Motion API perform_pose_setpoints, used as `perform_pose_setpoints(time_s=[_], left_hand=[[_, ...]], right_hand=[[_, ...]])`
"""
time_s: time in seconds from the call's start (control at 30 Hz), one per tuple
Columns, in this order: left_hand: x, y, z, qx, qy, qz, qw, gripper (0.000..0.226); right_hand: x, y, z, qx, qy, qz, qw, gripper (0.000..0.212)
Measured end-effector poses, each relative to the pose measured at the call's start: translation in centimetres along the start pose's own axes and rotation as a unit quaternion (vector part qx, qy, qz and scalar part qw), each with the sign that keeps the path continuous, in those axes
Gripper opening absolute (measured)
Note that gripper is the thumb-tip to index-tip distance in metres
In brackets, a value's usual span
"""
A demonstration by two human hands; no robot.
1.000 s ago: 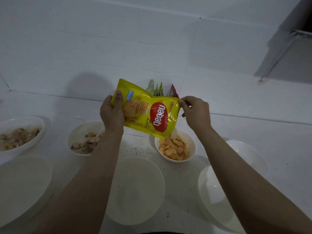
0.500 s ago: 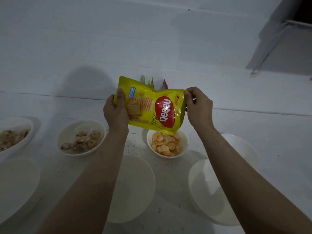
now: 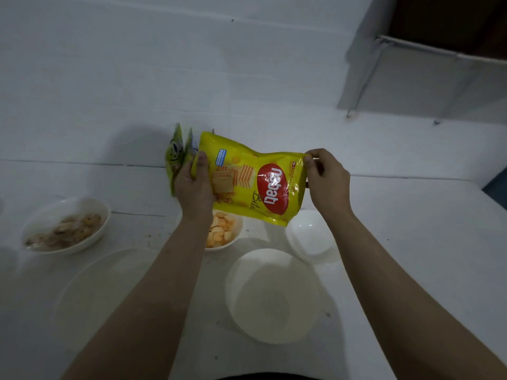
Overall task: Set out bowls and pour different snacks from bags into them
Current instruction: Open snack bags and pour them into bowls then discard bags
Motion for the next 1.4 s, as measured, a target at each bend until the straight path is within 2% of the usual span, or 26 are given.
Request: perform_pose_setpoints(time_s=[0.17,0.33,0.57,1.4], left_hand=[[2.7,-4.1,0.5,-0.041,-0.037,0.022,0.998,0.026],[5.3,-7.1,-0.6,-0.141,-0.091,0.032,0.985,0.036],[6.5,-8.8,-1.0,-0.180,-0.123,0.040,0.975,0.054],[8.3,-10.1,-4.5,-0.256,-0.189,0.016,0.948,0.048]], right_hand=[[-0.2,4.0,-4.1,-0.037,-0.038,0.016,0.998,0.007],[-0.3,5.7,-7.6,-0.037,-0.068,0.049,0.996,0.009],[0.0,6.0,-11.1,-0.080,-0.075,0.082,0.991,0.014],[0.0,6.1,-12.5,-0.098,-0.024,0.088,0.991,0.015]])
Point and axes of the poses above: each hand's wrist, its own x-axis away from the middle knuckle, its own y-axis out of the back of the hand, z = x × y, the point moved 8 cm from there along -x, towards the middle knuckle, and after that the axes turned 7 degrees about z, right-handed, at the moved point
